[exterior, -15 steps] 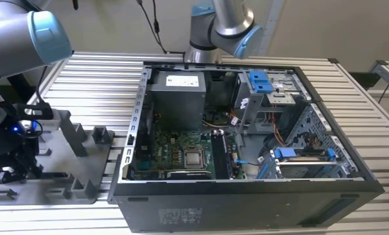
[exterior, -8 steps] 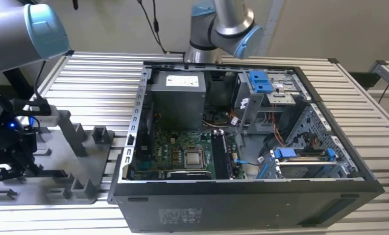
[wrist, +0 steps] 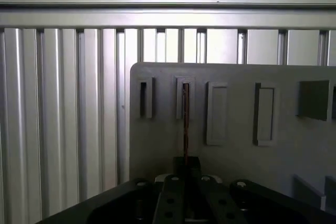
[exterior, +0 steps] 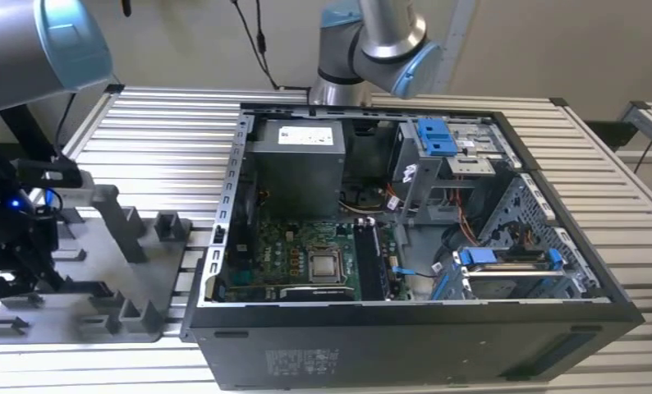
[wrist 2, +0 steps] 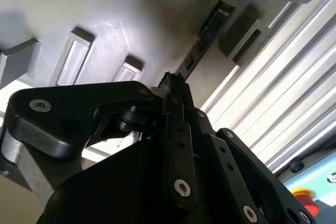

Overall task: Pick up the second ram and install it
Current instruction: 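Pick up the second ram and move it above second insertion slot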

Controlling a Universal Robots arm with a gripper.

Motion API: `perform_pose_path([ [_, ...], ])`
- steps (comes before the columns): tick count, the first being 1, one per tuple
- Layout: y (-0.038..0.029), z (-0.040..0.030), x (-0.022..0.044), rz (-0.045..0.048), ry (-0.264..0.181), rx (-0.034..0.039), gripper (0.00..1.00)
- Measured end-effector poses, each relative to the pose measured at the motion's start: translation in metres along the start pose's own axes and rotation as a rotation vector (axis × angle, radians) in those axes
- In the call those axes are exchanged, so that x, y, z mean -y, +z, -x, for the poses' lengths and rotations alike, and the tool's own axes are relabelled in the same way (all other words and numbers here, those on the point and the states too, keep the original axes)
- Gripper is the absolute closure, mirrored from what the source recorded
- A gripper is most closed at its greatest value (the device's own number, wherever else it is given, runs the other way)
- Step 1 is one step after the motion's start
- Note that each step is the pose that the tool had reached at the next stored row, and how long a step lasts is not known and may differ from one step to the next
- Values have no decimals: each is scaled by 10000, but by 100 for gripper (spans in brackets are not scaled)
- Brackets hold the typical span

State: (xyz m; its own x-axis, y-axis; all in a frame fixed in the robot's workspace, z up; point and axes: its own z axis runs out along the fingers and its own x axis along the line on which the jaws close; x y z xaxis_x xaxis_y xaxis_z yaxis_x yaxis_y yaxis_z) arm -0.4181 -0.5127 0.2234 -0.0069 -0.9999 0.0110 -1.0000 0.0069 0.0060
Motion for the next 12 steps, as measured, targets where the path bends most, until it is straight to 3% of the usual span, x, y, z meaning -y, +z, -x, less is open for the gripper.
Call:
perform_pose_path([
  [12,-59,-1,0,1,0,-1,86],
])
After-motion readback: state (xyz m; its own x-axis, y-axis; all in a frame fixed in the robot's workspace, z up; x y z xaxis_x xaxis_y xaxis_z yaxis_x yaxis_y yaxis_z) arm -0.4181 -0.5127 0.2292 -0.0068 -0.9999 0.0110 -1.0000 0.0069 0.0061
